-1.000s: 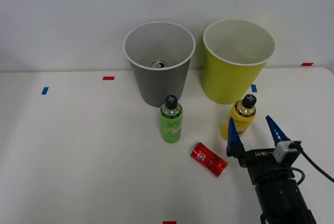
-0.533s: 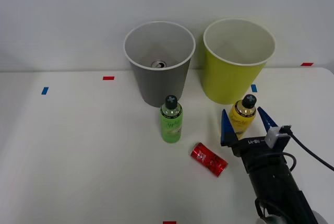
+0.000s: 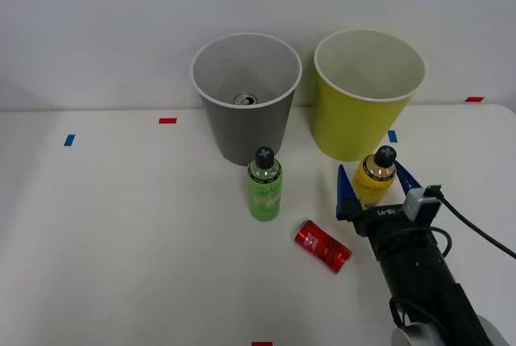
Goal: Put cans in the gray bin, plastic bottles in the light green bin
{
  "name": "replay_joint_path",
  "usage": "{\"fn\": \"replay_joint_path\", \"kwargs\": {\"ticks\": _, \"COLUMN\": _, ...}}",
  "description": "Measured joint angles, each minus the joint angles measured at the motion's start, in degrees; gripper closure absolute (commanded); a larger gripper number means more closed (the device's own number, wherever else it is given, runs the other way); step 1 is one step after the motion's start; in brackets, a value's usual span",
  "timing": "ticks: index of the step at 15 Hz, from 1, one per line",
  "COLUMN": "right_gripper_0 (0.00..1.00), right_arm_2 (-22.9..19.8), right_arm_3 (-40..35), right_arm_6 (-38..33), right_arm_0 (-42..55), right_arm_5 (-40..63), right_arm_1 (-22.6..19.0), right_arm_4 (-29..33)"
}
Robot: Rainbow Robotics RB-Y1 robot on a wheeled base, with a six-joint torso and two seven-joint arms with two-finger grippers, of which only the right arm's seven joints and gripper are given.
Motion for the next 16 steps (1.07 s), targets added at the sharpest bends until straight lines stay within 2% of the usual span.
{"fn": "replay_joint_path", "kwargs": {"ticks": 7, "right_gripper_0": 0.0, "right_arm_2": -0.35, "right_arm_3": 0.03, "right_arm_6": 0.95, "right_arm_0": -0.76, "right_arm_5": 0.99, "right_arm_1": 0.23, "right_arm_4": -0.03}}
{"fn": "replay_joint_path", "kwargs": {"ticks": 9, "right_gripper_0": 0.59, "right_arm_2": -0.4, "right_arm_3": 0.01, "right_arm_6": 1.59, "right_arm_0": -0.71, "right_arm_5": 1.0, "right_arm_1": 0.32, "right_arm_4": 0.29}}
{"fn": "replay_joint_path", "kwargs": {"ticks": 10, "right_gripper_0": 0.85, "right_arm_2": -0.4, "right_arm_3": 0.04, "right_arm_6": 2.05, "right_arm_0": -0.7, "right_arm_5": 1.0, "right_arm_1": 0.32, "right_arm_4": 0.65}}
{"fn": "replay_joint_path", "kwargs": {"ticks": 11, "right_gripper_0": 1.0, "right_arm_2": -0.39, "right_arm_3": 0.04, "right_arm_6": 2.54, "right_arm_0": -0.7, "right_arm_5": 1.0, "right_arm_1": 0.24, "right_arm_4": 0.93}}
{"fn": "replay_joint_path", "kwargs": {"ticks": 16, "right_gripper_0": 1.0, "right_arm_2": -0.39, "right_arm_3": 0.02, "right_arm_6": 3.73, "right_arm_0": -0.69, "right_arm_5": 0.98, "right_arm_1": 0.35, "right_arm_4": 0.85}}
